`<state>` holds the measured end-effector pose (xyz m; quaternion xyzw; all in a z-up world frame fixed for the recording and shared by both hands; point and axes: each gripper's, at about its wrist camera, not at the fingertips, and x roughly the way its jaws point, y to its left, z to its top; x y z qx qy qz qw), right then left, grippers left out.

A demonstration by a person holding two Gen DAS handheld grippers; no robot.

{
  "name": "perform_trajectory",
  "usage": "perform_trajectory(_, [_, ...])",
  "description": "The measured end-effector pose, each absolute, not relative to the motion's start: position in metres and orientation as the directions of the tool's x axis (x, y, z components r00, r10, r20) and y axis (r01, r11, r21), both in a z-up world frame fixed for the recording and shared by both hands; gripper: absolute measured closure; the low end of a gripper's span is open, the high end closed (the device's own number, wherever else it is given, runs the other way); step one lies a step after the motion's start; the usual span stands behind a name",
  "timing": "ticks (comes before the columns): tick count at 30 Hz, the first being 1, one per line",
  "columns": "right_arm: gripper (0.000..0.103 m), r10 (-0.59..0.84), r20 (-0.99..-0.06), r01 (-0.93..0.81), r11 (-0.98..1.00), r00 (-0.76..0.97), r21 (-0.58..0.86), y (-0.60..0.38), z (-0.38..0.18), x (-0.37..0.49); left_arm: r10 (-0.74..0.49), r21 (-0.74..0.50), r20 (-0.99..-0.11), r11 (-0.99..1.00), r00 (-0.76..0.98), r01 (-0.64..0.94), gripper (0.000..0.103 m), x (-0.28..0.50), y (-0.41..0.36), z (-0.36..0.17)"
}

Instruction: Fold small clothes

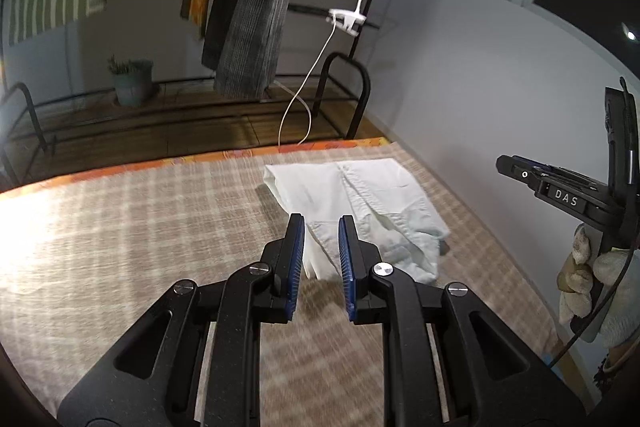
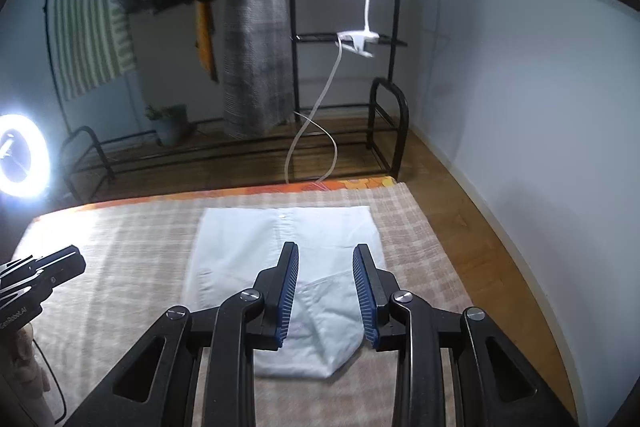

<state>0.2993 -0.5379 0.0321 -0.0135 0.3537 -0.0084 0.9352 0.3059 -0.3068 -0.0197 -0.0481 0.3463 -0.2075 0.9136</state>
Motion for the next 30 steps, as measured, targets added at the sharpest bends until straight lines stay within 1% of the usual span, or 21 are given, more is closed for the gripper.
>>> perform_trajectory(5, [0.074,0.008,-0.630,-0.018,1.000,0.776,-0.009,-0.517,0.057,0.249,-0.414,-0.204,-0.579,0.907,0.702,0.367,0.088,0.252,-0.290,0.012])
perform_trajectory(7, [0.072,0.022,-0.622,-0.026,1.000,0.783,0.004,-0.508,0.061,0.229,-0.414,-0.197,-0.570,0.907,0.709,0.372,0.088,0.230,-0.283,0.020])
perform_trajectory(8, [0.071,0.026,-0.620,-0.029,1.000,0.784,0.006,-0.503,0.063,0.217,-0.416,-0.195,-0.566,0.906,0.712,0.374,0.086,0.219,-0.279,0.023])
perform_trajectory(10, [0.067,0.028,-0.610,-0.032,0.999,0.792,0.004,-0.494,0.065,0.194,-0.419,-0.188,-0.564,0.904,0.711,0.384,0.078,0.197,-0.273,0.027])
perform_trajectory(12, [0.056,0.031,-0.600,-0.035,0.999,0.800,0.005,-0.488,0.065,0.176,-0.419,-0.177,-0.567,0.903,0.709,0.392,0.061,0.180,-0.270,0.029])
perform_trajectory(13, [0.055,0.029,-0.592,-0.033,0.999,0.805,0.004,-0.485,0.065,0.166,-0.423,-0.174,-0.567,0.900,0.707,0.398,0.058,0.171,-0.268,0.029])
perform_trajectory(15, [0.048,0.030,-0.587,-0.031,0.999,0.809,0.007,-0.480,0.063,0.147,-0.424,-0.163,-0.567,0.898,0.707,0.408,0.047,0.153,-0.265,0.028])
perform_trajectory(16, [0.046,0.035,-0.589,-0.035,0.999,0.807,0.011,-0.477,0.062,0.139,-0.421,-0.158,-0.565,0.899,0.710,0.408,0.043,0.144,-0.263,0.028])
perform_trajectory(17, [0.039,0.036,-0.589,-0.035,0.999,0.807,0.014,-0.475,0.062,0.131,-0.421,-0.156,-0.564,0.899,0.710,0.409,0.038,0.135,-0.260,0.027])
perform_trajectory(18, [0.030,0.030,-0.587,-0.030,0.999,0.809,0.009,-0.473,0.061,0.124,-0.421,-0.155,-0.563,0.899,0.712,0.409,0.035,0.128,-0.259,0.027])
perform_trajectory(19, [0.026,0.018,-0.583,-0.023,1.000,0.813,0.000,-0.470,0.060,0.116,-0.416,-0.151,-0.561,0.901,0.715,0.406,0.034,0.119,-0.257,0.026])
perform_trajectory(21, [0.016,0.006,-0.569,-0.017,1.000,0.823,-0.014,-0.465,0.061,0.100,-0.408,-0.142,-0.557,0.905,0.723,0.401,0.028,0.107,-0.252,0.025])
perform_trajectory(22, [0.013,0.008,-0.562,-0.021,1.000,0.827,-0.017,-0.462,0.061,0.092,-0.404,-0.137,-0.554,0.907,0.728,0.399,0.027,0.102,-0.251,0.024])
perform_trajectory(24, [0.000,0.013,-0.558,-0.026,1.000,0.830,-0.016,-0.457,0.061,0.081,-0.391,-0.118,-0.551,0.911,0.737,0.394,0.024,0.089,-0.249,0.023])
perform_trajectory(25, [0.000,0.014,-0.554,-0.029,0.999,0.832,-0.018,-0.454,0.061,0.075,-0.386,-0.112,-0.551,0.913,0.740,0.392,0.023,0.084,-0.249,0.023])
perform_trajectory(27, [0.000,0.009,-0.551,-0.026,0.999,0.835,-0.024,-0.450,0.060,0.068,-0.380,-0.106,-0.546,0.916,0.747,0.388,0.017,0.075,-0.247,0.023])
perform_trajectory(30, [0.000,0.002,-0.545,-0.012,1.000,0.838,-0.016,-0.447,0.061,0.061,-0.371,-0.093,-0.542,0.918,0.754,0.385,0.010,0.064,-0.246,0.024])
